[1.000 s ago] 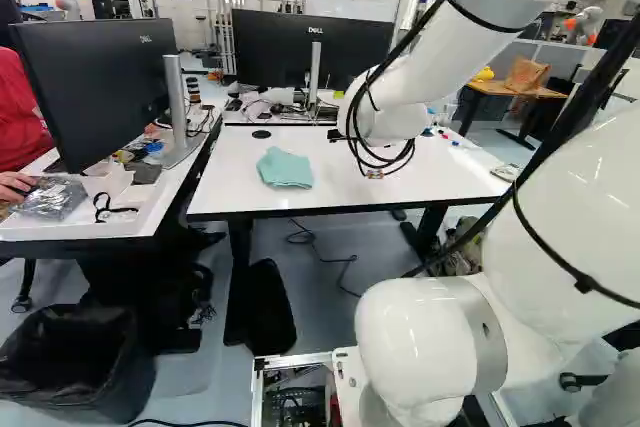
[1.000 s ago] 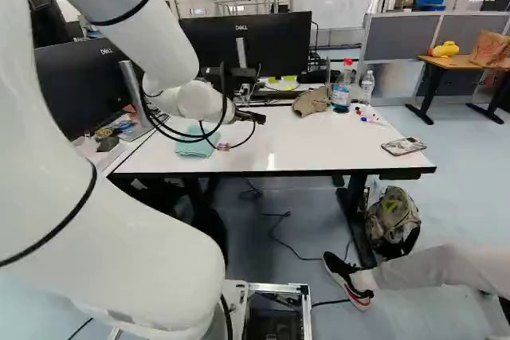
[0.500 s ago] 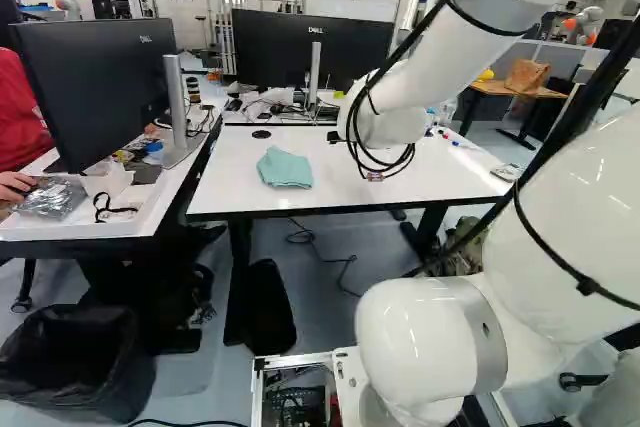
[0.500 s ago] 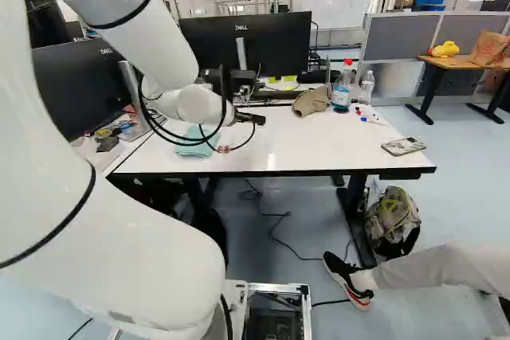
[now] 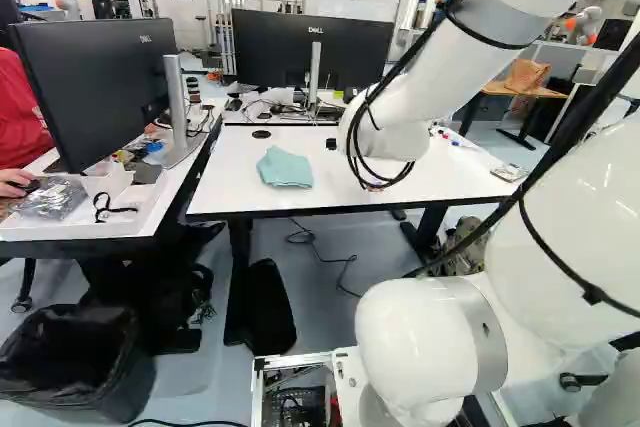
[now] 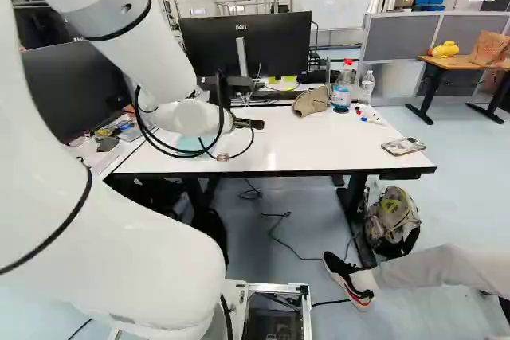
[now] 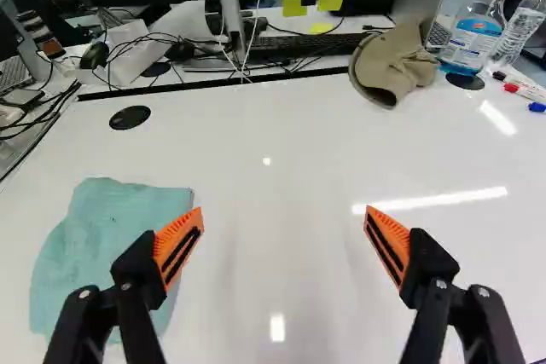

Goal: Clean the table with the green towel

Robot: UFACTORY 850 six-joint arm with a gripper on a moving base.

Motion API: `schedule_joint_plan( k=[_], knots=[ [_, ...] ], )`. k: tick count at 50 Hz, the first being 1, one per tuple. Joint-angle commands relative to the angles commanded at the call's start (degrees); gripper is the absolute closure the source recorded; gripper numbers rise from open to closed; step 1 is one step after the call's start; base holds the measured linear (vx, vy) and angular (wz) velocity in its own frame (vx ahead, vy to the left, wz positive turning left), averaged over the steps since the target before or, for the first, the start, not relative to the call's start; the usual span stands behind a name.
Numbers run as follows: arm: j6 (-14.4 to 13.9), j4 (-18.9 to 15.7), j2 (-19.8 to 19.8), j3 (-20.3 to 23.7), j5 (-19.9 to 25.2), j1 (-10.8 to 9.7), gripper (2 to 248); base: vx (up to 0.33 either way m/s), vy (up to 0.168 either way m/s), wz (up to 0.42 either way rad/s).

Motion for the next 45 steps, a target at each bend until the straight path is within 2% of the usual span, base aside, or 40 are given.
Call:
schedule_joint_plan(
  k=[45],
  knots=[
    [0.00,-2.78,3.39,12.55,17.01,1.43,3,0.000,0.000,0.000]
  ],
)
